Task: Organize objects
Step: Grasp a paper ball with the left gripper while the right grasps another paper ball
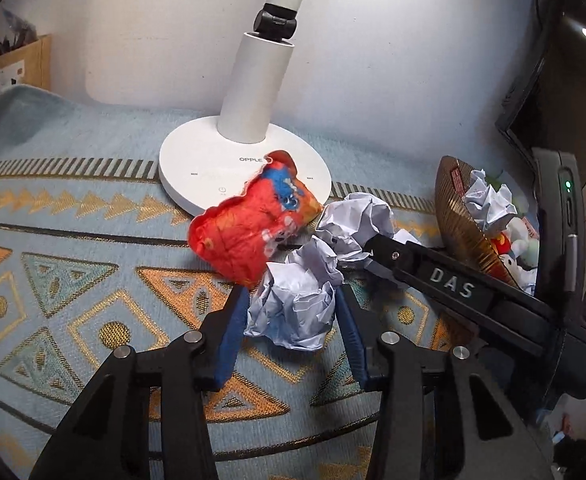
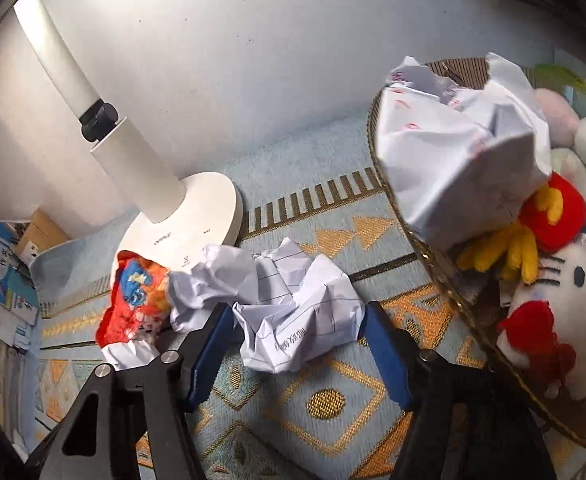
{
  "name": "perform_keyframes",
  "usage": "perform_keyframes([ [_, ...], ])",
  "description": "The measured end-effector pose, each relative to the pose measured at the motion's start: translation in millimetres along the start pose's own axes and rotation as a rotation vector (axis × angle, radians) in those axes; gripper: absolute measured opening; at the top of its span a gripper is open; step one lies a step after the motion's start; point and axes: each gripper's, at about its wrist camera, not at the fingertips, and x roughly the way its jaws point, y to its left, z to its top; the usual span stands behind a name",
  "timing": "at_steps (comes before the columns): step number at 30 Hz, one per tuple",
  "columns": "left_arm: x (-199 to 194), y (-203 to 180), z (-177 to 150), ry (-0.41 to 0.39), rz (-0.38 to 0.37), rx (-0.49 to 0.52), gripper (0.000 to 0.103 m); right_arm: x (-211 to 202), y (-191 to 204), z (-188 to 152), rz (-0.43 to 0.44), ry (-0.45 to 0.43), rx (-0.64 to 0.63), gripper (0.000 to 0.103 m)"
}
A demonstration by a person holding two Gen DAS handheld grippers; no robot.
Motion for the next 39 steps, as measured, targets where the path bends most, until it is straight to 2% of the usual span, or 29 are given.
perform_keyframes([
  [6,-13.5,-1.9,-5.3,-0.033,0.012,0.026,0.041,-19.4,0.1,-16.3,0.026,0.027,-0.033,0.051],
  [8,-23.0,2.0,-11.0,-0.015,0.007,0.018,0.041,-39.3,-7.4,-30.0,0.085,0.058,-0.019,0.051],
  [10,-35.9,0.8,-21.8,0.009,-0.005,0.011,0.041,-62.8,-14.7,-46.0,0.096,0.061,-0.025,0.051],
  [13,-58.1,-5.4,-47.5,0.039,0.018,0.038,0.041,-98.4,-31.5,-75.8,0.164,0.086,-0.04,0.051],
  [17,-84.7,-7.1,-82.1,0.028,0.044,0.064,0.042,-133.8,-52.3,-113.8,0.158,0.047,-0.138,0.052],
  [20,-89.2,-5.4,-94.8,0.019,0.041,0.043,0.042,-132.4,-51.8,-130.0,0.154,0.045,-0.213,0.053],
  [22,-96.2,-7.3,-95.0,-0.043,0.057,0.058,0.043,-125.4,-49.1,-137.1,0.128,0.047,-0.242,0.054],
  [24,-98.2,-8.6,-95.0,-0.055,0.056,0.065,0.043,-116.7,-49.7,-140.8,0.144,0.079,-0.237,0.06],
  [26,-95.0,-9.3,-94.5,-0.047,0.07,0.069,0.043,-112.9,-47.3,-138.7,0.172,0.086,-0.248,0.071],
  [29,-95.5,-13.7,-96.6,-0.053,0.093,0.094,0.044,-113.9,-44.0,-141.7,0.157,0.081,-0.277,0.073],
  [34,-99.4,-11.3,-97.1,-0.071,0.075,0.085,0.045,-113.1,-36.1,-145.3,0.103,0.072,-0.319,0.073],
  [35,-99.4,-10.9,-97.1,-0.071,0.073,0.083,0.045,-113.3,-36.6,-145.3,0.1,0.069,-0.319,0.069],
  [36,-99.2,-11.5,-97.2,-0.071,0.074,0.085,0.045,-114.4,-37.6,-145.1,0.099,0.063,-0.317,0.06],
  [37,-98.6,-12.4,-97.4,-0.069,0.075,0.09,0.045,-115.0,-37.9,-145.0,0.093,0.057,-0.315,0.056],
  [39,-95.9,-14.6,-97.6,-0.058,0.083,0.098,0.045,-116.5,-37.3,-145.2,0.093,0.047,-0.32,0.055],
])
